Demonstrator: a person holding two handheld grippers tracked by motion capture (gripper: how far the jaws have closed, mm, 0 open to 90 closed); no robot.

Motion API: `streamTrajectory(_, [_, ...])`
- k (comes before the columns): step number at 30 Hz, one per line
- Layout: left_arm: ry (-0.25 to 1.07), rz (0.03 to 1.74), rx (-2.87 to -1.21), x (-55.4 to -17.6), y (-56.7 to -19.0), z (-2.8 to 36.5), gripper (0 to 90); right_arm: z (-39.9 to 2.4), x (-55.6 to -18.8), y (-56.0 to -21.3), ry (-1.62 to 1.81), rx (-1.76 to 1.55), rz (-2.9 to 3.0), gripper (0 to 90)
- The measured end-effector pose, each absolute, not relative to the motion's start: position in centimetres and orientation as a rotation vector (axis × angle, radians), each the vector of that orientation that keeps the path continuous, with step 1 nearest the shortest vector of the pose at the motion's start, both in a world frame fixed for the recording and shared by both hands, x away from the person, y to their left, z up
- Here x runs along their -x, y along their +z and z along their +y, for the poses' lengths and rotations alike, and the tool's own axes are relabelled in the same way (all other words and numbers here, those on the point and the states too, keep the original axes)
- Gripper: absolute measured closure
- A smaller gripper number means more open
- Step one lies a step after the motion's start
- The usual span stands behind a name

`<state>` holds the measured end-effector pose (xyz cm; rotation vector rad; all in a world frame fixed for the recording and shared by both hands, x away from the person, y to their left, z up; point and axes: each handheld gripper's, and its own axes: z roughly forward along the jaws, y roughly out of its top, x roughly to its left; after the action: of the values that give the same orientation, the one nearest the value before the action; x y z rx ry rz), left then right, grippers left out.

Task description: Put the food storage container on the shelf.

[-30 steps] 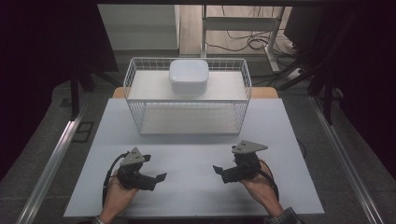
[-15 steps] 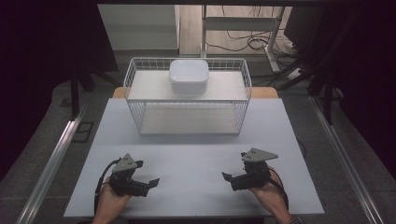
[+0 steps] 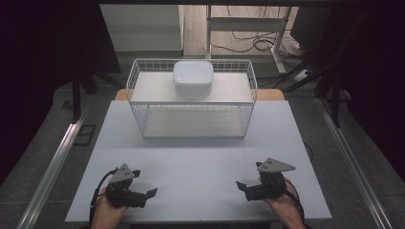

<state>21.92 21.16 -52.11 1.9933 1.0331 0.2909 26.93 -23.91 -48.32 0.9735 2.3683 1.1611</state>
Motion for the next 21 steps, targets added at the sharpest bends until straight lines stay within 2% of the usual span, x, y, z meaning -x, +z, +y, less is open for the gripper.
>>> streamTrajectory(10, [0.223, 1.086, -1.993, -21.2, -53.3, 22.3, 3.8, -25.2, -26.1, -49.7, 1.105, -1.028, 2.381, 0.0])
streamTrajectory(21, [0.195, 1.101, -2.067, -21.0, -54.2, 22.0, 3.2, -25.6, -25.9, -51.0, 0.996, -1.084, 2.445, 0.0])
